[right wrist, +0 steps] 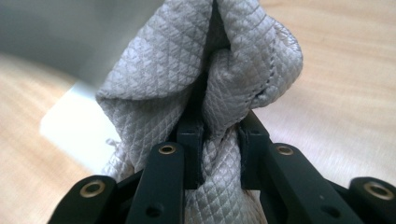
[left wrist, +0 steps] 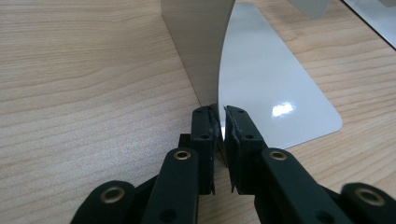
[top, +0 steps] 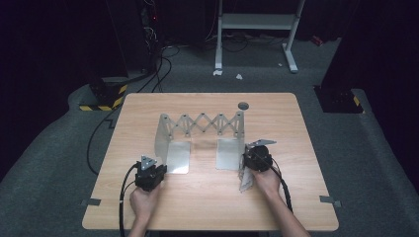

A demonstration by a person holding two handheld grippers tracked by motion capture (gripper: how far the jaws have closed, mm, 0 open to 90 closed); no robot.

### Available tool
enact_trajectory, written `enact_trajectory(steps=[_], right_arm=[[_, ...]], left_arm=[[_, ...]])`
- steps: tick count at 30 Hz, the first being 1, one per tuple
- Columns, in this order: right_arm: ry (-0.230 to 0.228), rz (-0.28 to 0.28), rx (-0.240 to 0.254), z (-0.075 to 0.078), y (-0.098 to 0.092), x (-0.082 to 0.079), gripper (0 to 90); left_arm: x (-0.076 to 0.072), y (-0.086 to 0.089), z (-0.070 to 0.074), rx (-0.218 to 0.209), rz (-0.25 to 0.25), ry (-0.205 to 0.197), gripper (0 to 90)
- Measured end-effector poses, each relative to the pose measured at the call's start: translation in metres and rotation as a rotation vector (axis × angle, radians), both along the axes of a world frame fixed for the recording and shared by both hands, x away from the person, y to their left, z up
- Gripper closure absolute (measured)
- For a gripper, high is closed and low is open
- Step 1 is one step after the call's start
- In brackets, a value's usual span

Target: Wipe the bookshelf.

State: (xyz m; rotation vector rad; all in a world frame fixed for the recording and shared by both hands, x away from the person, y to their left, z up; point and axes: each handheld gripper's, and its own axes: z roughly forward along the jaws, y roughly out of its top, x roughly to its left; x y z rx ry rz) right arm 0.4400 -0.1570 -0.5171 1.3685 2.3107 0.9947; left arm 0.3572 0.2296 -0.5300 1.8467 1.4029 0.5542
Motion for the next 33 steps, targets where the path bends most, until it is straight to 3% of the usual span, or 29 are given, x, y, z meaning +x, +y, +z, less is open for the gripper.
enact_trajectory(steps=[8, 15, 19, 26, 33], right_arm=[[-0.007, 0.046, -0.022, 0.001, 0.003, -0.035, 75.9], [0.007, 0.021, 0.003, 0.007, -0.001, -0.024, 76.3], [-0.037, 0.01, 0.027, 0.028, -0.001, -0.02, 76.2], [-0.163, 0.007, 0.071, 0.077, -0.005, -0.028, 76.1], [-0.227, 0.018, 0.065, 0.106, -0.003, -0.033, 76.2]], left_arm=[[0.0, 0.0, 0.0, 0.0, -0.002, 0.0, 81.4], [0.0, 0.0, 0.0, -0.001, -0.002, 0.0, 81.4], [0.0, 0.0, 0.0, -0.001, -0.002, 0.0, 81.4], [0.0, 0.0, 0.0, -0.002, -0.004, 0.0, 81.4], [0.0, 0.0, 0.0, -0.003, -0.005, 0.001, 81.4]])
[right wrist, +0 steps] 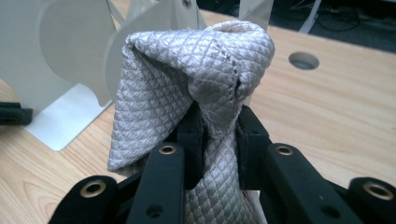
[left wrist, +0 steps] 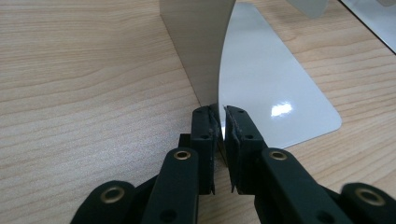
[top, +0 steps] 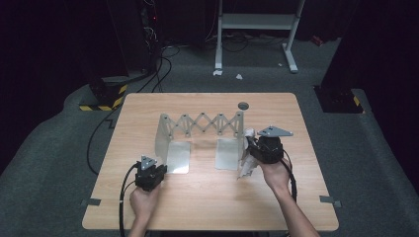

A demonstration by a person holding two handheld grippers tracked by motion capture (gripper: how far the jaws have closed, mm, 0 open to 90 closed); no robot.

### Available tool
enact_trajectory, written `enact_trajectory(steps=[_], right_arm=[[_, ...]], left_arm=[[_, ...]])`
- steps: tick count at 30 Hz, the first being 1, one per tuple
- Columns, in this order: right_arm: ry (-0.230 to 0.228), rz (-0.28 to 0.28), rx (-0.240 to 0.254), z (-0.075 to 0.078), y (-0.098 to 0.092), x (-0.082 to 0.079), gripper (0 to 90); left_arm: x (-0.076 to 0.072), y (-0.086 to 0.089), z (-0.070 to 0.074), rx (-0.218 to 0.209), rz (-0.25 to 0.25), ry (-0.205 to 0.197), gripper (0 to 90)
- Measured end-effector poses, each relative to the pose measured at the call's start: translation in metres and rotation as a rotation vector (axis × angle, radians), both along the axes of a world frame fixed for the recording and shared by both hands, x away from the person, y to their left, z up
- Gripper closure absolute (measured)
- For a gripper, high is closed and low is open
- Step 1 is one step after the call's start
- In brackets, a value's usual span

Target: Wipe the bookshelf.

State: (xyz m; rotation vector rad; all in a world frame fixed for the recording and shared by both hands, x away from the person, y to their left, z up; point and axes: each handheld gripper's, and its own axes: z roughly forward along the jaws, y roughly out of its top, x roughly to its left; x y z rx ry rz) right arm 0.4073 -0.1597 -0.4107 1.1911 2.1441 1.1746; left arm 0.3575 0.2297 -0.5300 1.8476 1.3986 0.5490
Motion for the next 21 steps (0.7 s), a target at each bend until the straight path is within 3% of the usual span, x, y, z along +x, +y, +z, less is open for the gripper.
enact_trajectory(steps=[3, 6, 14, 18, 21], right_arm=[[-0.018, -0.001, -0.015, 0.002, 0.003, -0.005, 76.5], [-0.011, 0.001, -0.059, -0.012, 0.007, -0.014, 76.6], [0.158, 0.017, -0.111, -0.077, 0.018, -0.012, 76.5], [0.177, 0.02, -0.148, -0.09, 0.024, -0.011, 75.1], [0.183, 0.026, -0.155, -0.094, 0.027, -0.012, 67.8]], left_arm=[[0.0, 0.0, 0.0, 0.001, 0.0, 0.0, 81.4], [0.0, 0.0, 0.0, -0.001, -0.001, 0.001, 81.5], [0.0, 0.0, 0.0, -0.002, -0.003, 0.001, 81.4], [0.0, 0.0, 0.0, -0.002, -0.003, 0.001, 81.4], [0.0, 0.0, 0.0, -0.002, -0.003, 0.001, 81.4]])
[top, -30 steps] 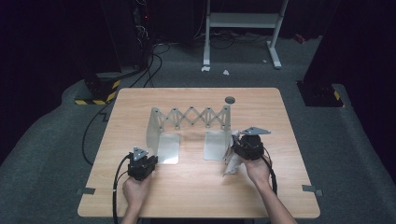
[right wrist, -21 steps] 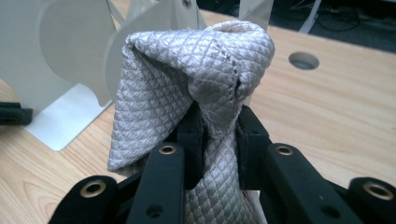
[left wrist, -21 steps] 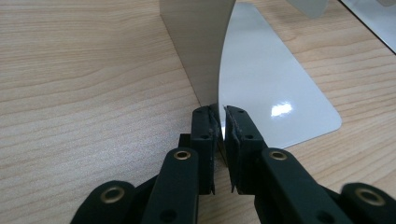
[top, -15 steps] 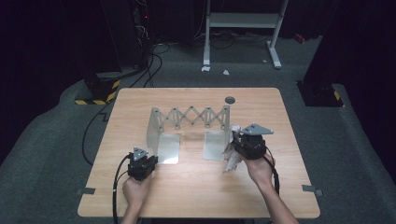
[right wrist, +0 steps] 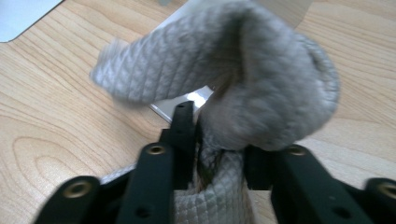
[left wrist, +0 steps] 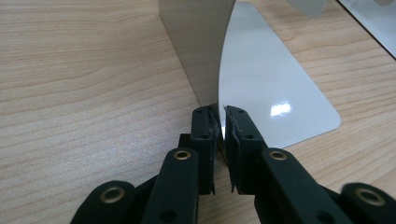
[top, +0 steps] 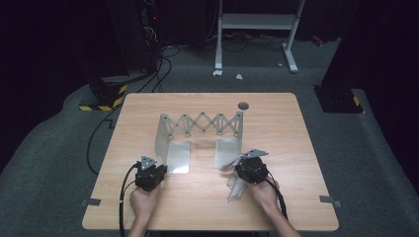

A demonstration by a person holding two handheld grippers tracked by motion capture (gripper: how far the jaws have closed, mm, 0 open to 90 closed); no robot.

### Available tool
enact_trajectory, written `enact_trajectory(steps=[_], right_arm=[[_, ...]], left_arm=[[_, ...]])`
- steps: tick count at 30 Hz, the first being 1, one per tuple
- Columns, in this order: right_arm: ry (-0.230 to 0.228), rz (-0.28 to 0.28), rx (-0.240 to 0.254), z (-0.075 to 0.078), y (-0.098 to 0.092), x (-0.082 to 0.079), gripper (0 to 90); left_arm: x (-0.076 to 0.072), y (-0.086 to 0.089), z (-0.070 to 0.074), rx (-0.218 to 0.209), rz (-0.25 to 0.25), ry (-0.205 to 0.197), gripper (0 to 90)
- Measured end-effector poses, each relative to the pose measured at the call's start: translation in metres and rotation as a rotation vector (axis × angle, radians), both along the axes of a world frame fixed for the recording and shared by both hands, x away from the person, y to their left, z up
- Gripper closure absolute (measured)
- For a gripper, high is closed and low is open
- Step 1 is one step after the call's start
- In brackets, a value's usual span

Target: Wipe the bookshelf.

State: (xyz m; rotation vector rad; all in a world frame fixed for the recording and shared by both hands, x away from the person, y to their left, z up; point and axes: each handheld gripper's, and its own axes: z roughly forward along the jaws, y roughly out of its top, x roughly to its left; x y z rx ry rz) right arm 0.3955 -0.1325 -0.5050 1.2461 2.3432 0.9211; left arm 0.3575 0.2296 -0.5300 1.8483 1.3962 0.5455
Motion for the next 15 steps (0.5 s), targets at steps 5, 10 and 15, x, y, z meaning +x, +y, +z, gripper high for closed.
enact_trajectory(steps=[5, 10, 15], right_arm=[[-0.001, -0.019, 0.008, -0.003, 0.004, 0.006, 61.3], [-0.008, -0.043, 0.026, -0.001, 0.002, 0.016, 67.6], [-0.052, -0.042, 0.069, 0.015, -0.003, 0.011, 71.3]], left_arm=[[0.0, 0.0, 0.0, 0.0, 0.0, 0.0, 81.4], [0.0, 0.0, 0.0, 0.0, 0.0, 0.0, 81.4], [0.0, 0.0, 0.0, 0.0, 0.0, 0.0, 81.4]])
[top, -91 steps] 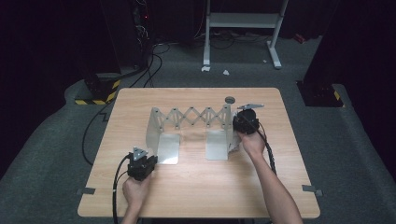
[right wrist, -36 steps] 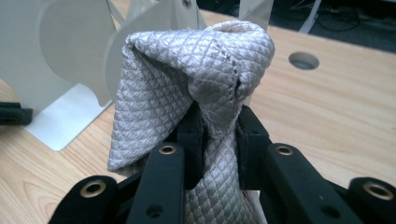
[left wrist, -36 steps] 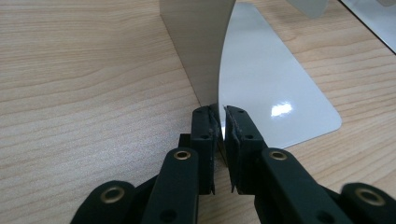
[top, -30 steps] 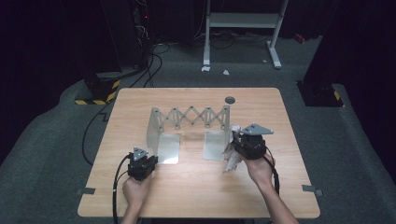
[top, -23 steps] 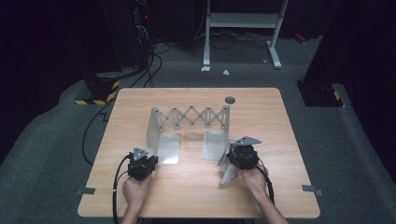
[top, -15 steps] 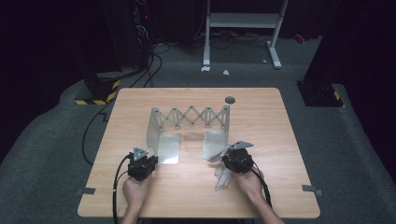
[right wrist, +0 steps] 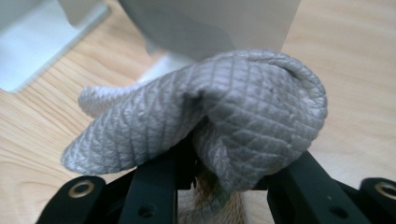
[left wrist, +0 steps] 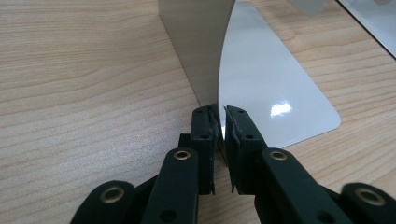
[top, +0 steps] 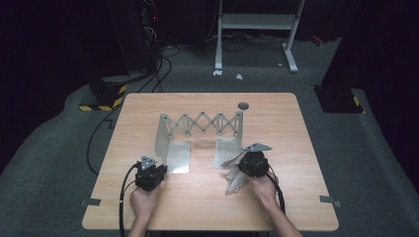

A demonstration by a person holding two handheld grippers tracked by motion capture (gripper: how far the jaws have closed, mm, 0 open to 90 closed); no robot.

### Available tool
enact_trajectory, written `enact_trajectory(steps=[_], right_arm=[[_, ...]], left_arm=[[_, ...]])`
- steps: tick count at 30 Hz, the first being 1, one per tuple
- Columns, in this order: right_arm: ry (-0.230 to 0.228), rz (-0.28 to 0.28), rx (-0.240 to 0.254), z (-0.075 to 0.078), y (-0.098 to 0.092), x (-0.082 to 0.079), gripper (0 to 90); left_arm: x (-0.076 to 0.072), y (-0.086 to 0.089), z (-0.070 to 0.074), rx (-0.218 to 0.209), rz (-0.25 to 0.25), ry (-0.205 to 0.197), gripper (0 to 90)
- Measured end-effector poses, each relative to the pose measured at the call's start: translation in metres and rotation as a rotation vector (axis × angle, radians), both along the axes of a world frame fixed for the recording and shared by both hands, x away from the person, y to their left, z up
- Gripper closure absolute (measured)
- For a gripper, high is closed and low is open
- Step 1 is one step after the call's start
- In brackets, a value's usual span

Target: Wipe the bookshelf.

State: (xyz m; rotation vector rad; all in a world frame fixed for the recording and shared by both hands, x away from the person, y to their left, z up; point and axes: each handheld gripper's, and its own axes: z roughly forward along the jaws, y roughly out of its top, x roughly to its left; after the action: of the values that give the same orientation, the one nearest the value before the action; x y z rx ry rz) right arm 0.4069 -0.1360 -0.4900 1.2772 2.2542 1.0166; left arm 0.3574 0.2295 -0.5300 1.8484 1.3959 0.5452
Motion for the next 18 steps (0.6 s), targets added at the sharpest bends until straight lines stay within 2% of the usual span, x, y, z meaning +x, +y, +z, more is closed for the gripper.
enact_trajectory(steps=[6, 10, 14, 18], right_arm=[[-0.067, 0.033, 0.014, 0.035, -0.004, -0.01, 70.2], [-0.096, 0.047, 0.023, 0.05, -0.006, -0.014, 69.1], [-0.126, 0.061, 0.042, 0.058, -0.008, -0.022, 69.9], [-0.128, 0.064, 0.069, 0.059, -0.016, -0.026, 72.1]], left_arm=[[0.0, 0.0, 0.0, 0.002, -0.001, 0.0, 81.1], [0.0, 0.0, 0.0, 0.003, -0.001, -0.001, 80.9], [0.0, 0.0, 0.0, 0.007, -0.003, -0.001, 80.8], [0.0, 0.0, 0.0, 0.01, -0.004, -0.001, 80.7]])
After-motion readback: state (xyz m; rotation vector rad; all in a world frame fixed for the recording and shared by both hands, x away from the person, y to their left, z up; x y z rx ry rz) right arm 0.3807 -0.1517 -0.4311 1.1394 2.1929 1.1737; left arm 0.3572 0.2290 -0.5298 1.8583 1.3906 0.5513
